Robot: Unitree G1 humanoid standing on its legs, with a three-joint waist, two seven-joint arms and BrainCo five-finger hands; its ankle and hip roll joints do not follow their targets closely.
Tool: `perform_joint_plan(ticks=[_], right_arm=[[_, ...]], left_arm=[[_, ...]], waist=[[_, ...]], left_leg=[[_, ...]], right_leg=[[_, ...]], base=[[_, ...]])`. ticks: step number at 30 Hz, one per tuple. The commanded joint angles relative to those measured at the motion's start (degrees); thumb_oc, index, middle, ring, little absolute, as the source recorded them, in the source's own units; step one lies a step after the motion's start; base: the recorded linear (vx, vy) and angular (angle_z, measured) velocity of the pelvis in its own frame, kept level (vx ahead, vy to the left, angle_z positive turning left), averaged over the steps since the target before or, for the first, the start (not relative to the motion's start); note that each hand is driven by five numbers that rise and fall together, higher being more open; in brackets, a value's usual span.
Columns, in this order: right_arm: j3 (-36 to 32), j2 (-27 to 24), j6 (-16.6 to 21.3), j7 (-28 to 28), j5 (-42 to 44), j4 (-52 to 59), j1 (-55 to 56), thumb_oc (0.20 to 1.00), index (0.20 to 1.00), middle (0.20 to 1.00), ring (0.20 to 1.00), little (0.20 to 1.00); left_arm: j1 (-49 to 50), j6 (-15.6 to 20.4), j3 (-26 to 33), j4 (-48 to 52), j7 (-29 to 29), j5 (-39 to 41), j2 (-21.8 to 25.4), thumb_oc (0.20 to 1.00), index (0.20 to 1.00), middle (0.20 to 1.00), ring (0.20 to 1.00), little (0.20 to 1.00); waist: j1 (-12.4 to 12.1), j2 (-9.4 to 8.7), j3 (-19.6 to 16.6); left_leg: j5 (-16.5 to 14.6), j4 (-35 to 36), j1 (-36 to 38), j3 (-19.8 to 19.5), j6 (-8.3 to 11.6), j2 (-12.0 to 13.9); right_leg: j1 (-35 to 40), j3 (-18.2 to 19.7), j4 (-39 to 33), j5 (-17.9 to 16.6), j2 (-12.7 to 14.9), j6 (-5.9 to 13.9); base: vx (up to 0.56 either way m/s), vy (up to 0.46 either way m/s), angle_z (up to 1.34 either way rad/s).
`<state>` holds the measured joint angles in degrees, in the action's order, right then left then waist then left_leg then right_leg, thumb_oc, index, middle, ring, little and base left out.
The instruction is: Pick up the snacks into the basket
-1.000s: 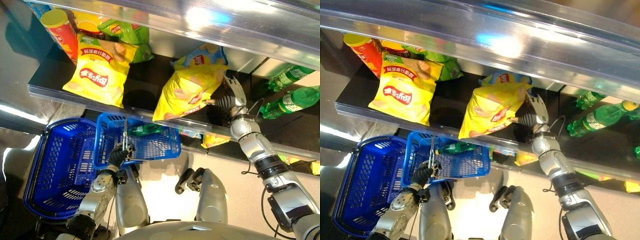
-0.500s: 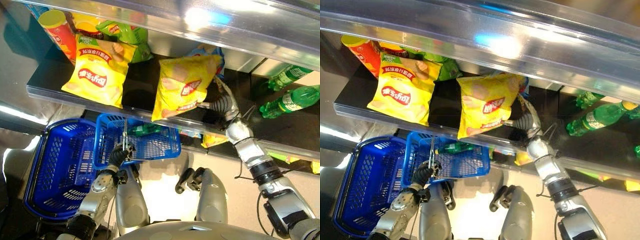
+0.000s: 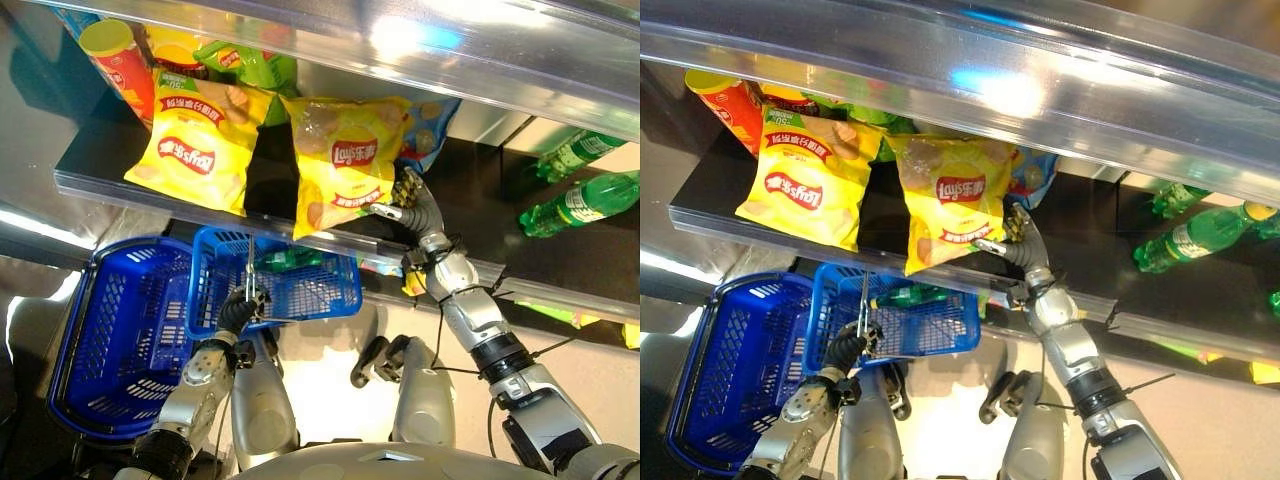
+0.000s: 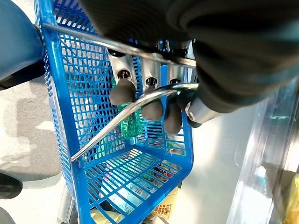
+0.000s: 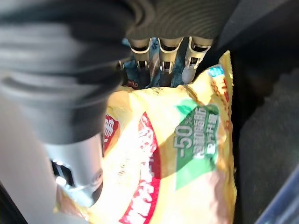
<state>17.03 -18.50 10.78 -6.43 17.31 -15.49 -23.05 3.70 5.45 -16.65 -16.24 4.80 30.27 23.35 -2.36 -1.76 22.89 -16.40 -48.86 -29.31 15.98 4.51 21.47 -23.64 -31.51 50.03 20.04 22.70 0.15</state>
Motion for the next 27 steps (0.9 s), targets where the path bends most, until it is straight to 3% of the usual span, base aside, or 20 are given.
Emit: perform_joint_plan(ticks=[1, 13, 19, 21, 22, 24, 25, 27], right_arm=[[0.2, -2.0, -0.1, -2.5, -11.3, 0.5, -4.9, 1.000, 1.000, 1.000, 1.000, 1.000], [4.1, -3.5, -7.4, -4.5, -39.4, -4.7, -13.8, 1.000, 1.000, 1.000, 1.000, 1.000], [8.4, -3.8, -7.0, -0.6, -45.9, -5.5, -16.3, 1.000, 1.000, 1.000, 1.000, 1.000], [10.2, -5.1, -6.6, -0.5, -51.9, -5.1, -17.7, 1.000, 1.000, 1.000, 1.000, 1.000], [10.9, -6.6, -7.1, -3.0, -58.7, -5.8, -18.2, 1.000, 1.000, 1.000, 1.000, 1.000], [9.8, -7.0, -7.9, -6.5, -60.7, -6.6, -17.6, 1.000, 1.000, 1.000, 1.000, 1.000], [6.9, -7.1, -10.4, -11.7, -63.4, -8.2, -15.7, 1.000, 1.000, 1.000, 1.000, 1.000], [5.6, -6.7, -11.2, -14.0, -63.9, -8.8, -14.5, 1.000, 1.000, 1.000, 1.000, 1.000]], left_arm=[[0.2, 8.7, 2.1, 9.7, -0.5, 3.3, -0.7, 0.200, 0.200, 0.200, 0.200, 0.200], [-0.1, 7.6, 2.6, 10.3, -0.1, 2.9, -1.1, 0.200, 0.200, 0.200, 0.200, 0.200], [-0.1, 7.4, 2.9, 9.7, -1.3, 2.5, -1.4, 0.200, 0.200, 0.200, 0.200, 0.200], [0.0, 7.4, 2.9, 9.6, -1.9, 2.4, -1.3, 0.200, 0.200, 0.200, 0.200, 0.200], [0.0, 7.5, 3.0, 9.4, -2.2, 2.2, -1.4, 0.200, 0.200, 0.200, 0.200, 0.200], [-0.1, 7.8, 3.1, 9.6, -1.9, 2.0, -1.5, 0.200, 0.200, 0.200, 0.200, 0.200], [-0.5, 8.4, 3.3, 10.0, -0.5, 1.6, -1.2, 0.200, 0.200, 0.200, 0.200, 0.200], [-0.8, 8.7, 3.2, 9.9, 0.2, 1.3, -1.1, 0.200, 0.200, 0.200, 0.200, 0.200]], waist=[[-1.5, 0.32, -1.2], [-2.6, 0.94, -0.8], [-2.8, 0.95, -0.6], [-3.0, 0.98, -0.6], [-3.0, 1.15, -0.7], [-2.9, 1.31, -0.7], [-2.7, 1.52, -0.6], [-2.7, 1.53, -0.6]], left_leg=[[1.5, 3.7, 4.6, 2.3, -1.92, -0.9], [1.1, 3.7, 4.4, 1.6, -2.08, -1.3], [1.0, 3.9, 4.4, 1.5, -2.10, -1.5], [1.0, 4.0, 4.5, 1.4, -2.06, -1.6], [0.8, 3.8, 4.4, 1.2, -2.03, -1.6], [0.8, 3.7, 4.2, 1.2, -2.10, -1.7], [0.9, 3.7, 4.1, 1.1, -2.12, -1.7], [1.0, 3.7, 4.0, 1.1, -2.12, -1.7]], right_leg=[[0.7, 2.7, -1.4, -12.3, 4.6, 9.10], [0.3, 2.9, -1.0, -12.4, 4.7, 9.35], [0.1, 2.9, -0.9, -12.5, 4.7, 9.44], [0.1, 2.9, -0.9, -12.5, 4.7, 9.65], [0.0, 3.0, -0.8, -12.6, 4.7, 9.86], [-0.1, 3.1, -0.7, -12.7, 4.7, 9.96], [-0.3, 3.2, -0.6, -12.7, 4.7, 10.01], [-0.4, 3.3, -0.5, -12.7, 4.8, 9.99]], base=[[0.00, 0.000, 0.00], [0.00, 0.000, 0.00], [0.00, 0.000, 0.00], [0.00, 0.000, 0.00], [0.00, 0.000, 0.00], [0.00, 0.000, 0.00], [0.00, 0.000, 0.00], [0.00, 0.005, 0.02]])
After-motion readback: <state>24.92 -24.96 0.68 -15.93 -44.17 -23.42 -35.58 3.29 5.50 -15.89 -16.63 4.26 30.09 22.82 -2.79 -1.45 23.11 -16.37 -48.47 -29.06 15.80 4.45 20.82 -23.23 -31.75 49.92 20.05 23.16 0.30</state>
